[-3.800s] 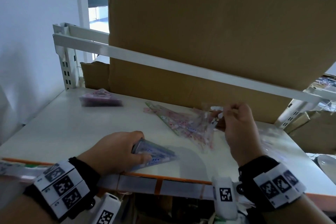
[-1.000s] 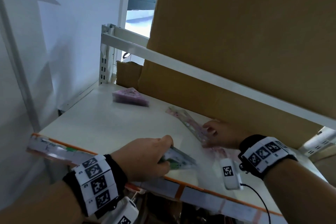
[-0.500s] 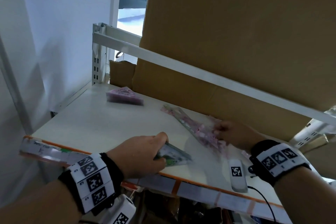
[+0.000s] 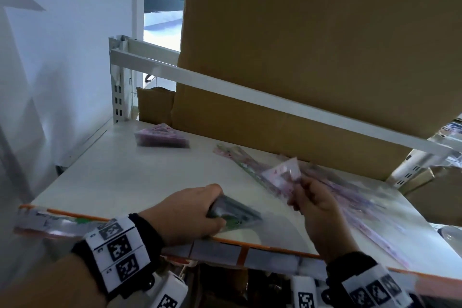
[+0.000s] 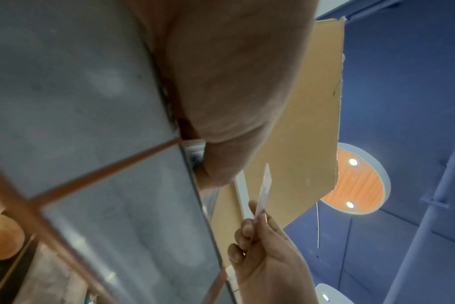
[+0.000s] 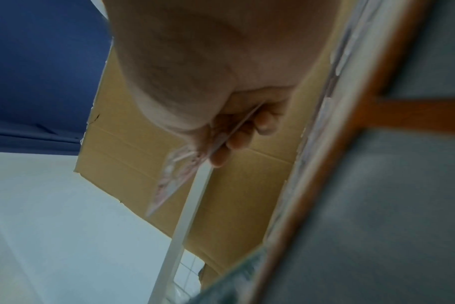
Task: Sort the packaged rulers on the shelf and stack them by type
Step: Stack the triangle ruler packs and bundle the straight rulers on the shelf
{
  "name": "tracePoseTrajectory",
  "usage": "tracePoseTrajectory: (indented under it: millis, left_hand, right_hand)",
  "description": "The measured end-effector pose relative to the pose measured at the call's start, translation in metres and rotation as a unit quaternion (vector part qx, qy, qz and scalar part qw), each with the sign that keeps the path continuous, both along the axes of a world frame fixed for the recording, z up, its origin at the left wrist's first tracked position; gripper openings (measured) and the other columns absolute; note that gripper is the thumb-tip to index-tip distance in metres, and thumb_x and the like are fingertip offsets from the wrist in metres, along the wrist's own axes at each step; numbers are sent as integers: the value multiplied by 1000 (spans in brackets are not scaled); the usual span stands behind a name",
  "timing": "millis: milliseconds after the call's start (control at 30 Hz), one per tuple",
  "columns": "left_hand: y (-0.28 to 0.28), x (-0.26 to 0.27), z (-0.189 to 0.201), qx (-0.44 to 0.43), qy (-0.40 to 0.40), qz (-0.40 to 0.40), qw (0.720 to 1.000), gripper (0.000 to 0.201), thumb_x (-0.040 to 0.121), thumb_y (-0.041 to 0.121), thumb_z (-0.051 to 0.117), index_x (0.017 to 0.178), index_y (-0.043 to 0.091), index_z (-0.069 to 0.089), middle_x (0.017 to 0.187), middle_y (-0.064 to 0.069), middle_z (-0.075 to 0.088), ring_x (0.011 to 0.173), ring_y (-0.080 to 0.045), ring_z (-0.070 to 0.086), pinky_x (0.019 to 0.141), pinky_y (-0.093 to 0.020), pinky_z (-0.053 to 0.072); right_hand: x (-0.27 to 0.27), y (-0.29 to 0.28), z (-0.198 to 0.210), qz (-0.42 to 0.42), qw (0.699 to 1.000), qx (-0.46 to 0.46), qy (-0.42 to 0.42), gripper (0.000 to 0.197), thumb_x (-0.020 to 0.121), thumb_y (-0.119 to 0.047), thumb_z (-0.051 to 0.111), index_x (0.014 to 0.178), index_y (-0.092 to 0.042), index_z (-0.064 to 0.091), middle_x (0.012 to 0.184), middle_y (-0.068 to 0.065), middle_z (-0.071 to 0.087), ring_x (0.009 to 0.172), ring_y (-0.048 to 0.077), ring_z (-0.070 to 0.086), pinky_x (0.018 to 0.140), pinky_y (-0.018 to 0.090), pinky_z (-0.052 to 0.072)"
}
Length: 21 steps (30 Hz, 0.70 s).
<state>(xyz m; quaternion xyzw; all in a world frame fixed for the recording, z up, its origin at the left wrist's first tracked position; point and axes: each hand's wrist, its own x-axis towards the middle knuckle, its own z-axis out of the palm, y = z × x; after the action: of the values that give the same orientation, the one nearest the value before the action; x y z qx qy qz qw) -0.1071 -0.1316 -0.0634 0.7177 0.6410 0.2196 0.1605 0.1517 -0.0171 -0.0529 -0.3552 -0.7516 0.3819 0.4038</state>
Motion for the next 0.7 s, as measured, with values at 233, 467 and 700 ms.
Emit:
tracePoseTrajectory:
  millis: [233, 467, 700]
  left_hand:
    - [2, -1, 1, -6, 7, -28, 1000, 28, 85, 53, 60, 93, 27, 54, 89, 7, 59, 80, -10, 54, 72, -32, 47]
    - [4, -1, -2, -9, 20, -55, 998, 44, 79, 73, 58, 92, 31, 52, 87, 11, 58, 76, -4, 52, 63, -21, 40]
    - [2, 3, -3, 18, 91, -52, 994, 40, 87, 70, 43, 92, 31, 44, 87, 10, 53, 78, -9, 51, 64, -27, 38]
  right_hand:
    - [-3, -20, -7, 65, 972, 137, -181, 13, 92, -31, 53, 81, -31, 58, 81, -10, 57, 78, 11, 55, 67, 25, 44]
    - [-13, -26, -3, 77, 930, 231, -276, 23, 89, -44, 59, 90, -25, 73, 81, -13, 60, 75, -1, 47, 68, 17, 42]
    - [-14, -28, -5, 63, 935, 196, -289, 21, 82, -46, 69, 95, -31, 63, 83, -21, 51, 72, -1, 50, 64, 20, 44]
